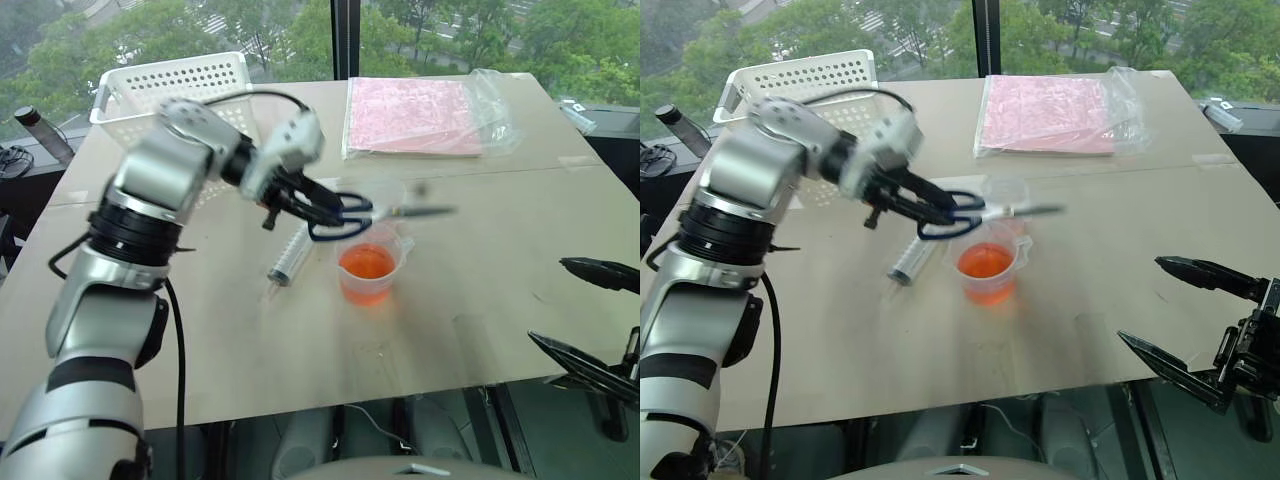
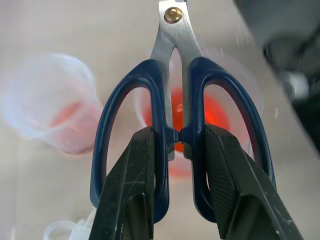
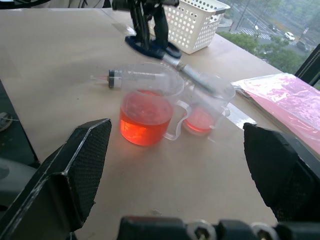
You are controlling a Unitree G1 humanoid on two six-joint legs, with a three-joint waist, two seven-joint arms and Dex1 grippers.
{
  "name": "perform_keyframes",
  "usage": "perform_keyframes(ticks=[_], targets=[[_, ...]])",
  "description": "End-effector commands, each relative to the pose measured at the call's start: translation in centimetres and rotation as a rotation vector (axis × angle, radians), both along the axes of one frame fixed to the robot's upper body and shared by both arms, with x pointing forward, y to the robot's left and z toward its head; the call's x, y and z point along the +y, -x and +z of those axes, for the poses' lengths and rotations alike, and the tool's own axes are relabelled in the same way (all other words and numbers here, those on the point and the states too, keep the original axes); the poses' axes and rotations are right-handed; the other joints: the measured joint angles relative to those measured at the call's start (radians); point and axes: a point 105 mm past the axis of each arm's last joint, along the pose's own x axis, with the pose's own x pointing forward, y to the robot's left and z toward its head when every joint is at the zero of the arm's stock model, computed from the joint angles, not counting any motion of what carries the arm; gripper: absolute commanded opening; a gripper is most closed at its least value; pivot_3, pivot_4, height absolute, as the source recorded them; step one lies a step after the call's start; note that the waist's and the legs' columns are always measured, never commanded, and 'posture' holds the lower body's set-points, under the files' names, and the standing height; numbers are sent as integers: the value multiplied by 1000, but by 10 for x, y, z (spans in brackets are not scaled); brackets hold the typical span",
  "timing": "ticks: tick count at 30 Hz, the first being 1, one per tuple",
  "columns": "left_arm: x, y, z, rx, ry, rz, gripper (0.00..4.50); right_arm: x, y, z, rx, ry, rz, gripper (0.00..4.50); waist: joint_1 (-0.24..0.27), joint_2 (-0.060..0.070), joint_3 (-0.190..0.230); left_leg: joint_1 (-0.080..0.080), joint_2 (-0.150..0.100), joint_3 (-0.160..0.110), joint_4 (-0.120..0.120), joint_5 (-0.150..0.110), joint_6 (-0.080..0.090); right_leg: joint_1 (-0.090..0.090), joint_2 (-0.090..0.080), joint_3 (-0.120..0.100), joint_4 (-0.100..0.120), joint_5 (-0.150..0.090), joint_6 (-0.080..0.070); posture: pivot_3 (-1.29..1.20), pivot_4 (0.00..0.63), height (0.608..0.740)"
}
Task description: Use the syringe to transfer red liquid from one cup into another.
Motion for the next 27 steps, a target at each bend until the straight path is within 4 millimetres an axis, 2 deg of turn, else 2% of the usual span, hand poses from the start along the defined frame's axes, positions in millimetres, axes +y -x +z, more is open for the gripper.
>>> perform_keyframes(ticks=[1,5,8,11,15,20,21,23,26,27], targets=[[41,-6,24,-30,95,238,823,8,-1,5,-33,-17,44,4500,-12,0,0,0,0,0,0,0,0,0,0,0,0,0,0,0,150,740],[105,-23,2,-67,111,595,823,12,-11,6,-44,-35,78,4500,-17,1,0,3,0,1,0,0,0,1,-1,1,2,0,0,0,150,740],[158,-27,-36,-66,40,831,823,14,-18,6,-44,-48,110,4500,-14,-1,0,2,0,0,0,0,0,0,-2,1,2,0,0,0,150,740],[188,-24,-64,-56,-23,948,823,15,-23,5,-44,-48,129,4500,-4,-3,2,2,0,0,0,0,0,0,-2,0,2,0,0,0,150,740],[206,-20,-100,0,-78,1052,823,15,-29,4,-44,-46,133,4500,20,-5,2,0,0,-1,0,0,-1,0,-4,-1,0,0,0,0,150,740],[206,-20,-109,40,-56,1093,823,14,-27,0,-23,-27,142,4500,37,-5,2,-1,0,-2,0,0,-1,0,-5,-1,0,0,0,0,150,740],[207,-20,-108,44,-50,1104,1851,13,-27,0,-20,-26,141,4500,36,-5,2,-1,0,-2,0,0,-1,0,-5,-1,0,0,0,0,150,740],[205,-17,-100,19,-41,1104,2622,11,-26,-2,-4,-23,136,4500,33,-5,2,-1,0,-2,0,0,-1,0,-6,-1,0,0,0,0,150,740],[187,-11,-73,-3,58,1061,3732,9,-25,-6,21,-22,133,4500,31,-6,2,-1,0,-2,-1,0,-1,-1,-6,-1,0,0,-1,0,150,740],[181,-9,-63,-21,79,1042,3732,9,-25,-6,24,-22,135,4500,31,-6,2,-1,0,-2,-1,0,-1,-1,-6,-1,0,0,-1,0,150,740]])
